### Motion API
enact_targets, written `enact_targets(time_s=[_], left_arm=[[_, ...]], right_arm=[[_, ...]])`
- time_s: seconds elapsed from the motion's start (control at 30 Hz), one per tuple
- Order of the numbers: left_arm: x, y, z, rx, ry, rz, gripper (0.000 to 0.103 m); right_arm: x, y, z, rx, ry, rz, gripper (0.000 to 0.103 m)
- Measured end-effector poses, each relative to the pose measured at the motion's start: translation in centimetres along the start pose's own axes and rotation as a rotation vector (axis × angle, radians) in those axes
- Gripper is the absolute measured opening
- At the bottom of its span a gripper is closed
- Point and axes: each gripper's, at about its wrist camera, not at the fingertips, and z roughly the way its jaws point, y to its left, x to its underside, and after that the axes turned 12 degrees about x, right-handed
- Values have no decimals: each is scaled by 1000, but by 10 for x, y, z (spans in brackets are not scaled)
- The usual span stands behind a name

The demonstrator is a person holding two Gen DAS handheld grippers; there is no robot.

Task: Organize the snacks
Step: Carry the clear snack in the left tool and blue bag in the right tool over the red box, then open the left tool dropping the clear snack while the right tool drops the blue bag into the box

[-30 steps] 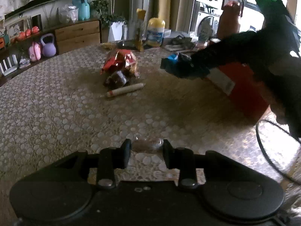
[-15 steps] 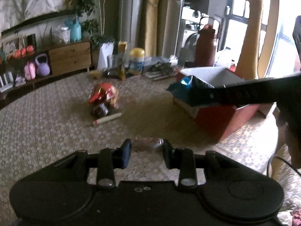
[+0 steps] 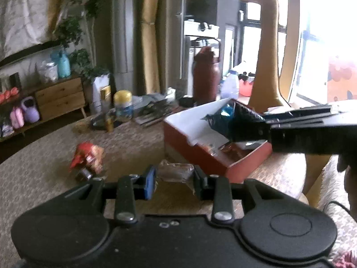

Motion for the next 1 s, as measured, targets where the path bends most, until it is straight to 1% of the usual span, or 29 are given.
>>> enact_targets(time_s=[0.23, 0.47, 0.67, 0.8, 0.87, 1.0], left_arm=[[-29, -29, 31, 52, -3, 25, 32], [-47, -51, 72, 93, 35, 49, 32], [-54, -55, 113, 101, 88, 52, 32], [-55, -54, 136, 92, 104, 58, 32], [-55, -54, 149, 86, 123, 58, 32], [-53, -51, 174, 78, 174, 47, 32]], right_arm=[[0, -47, 10, 78, 0, 51, 35], [-2, -93, 32, 150, 19, 103, 35], [-2, -122, 65, 202, 64, 140, 35], [0, -134, 90, 233, 95, 148, 35], [1, -140, 104, 252, 112, 156, 35], [5, -147, 131, 260, 152, 180, 35]])
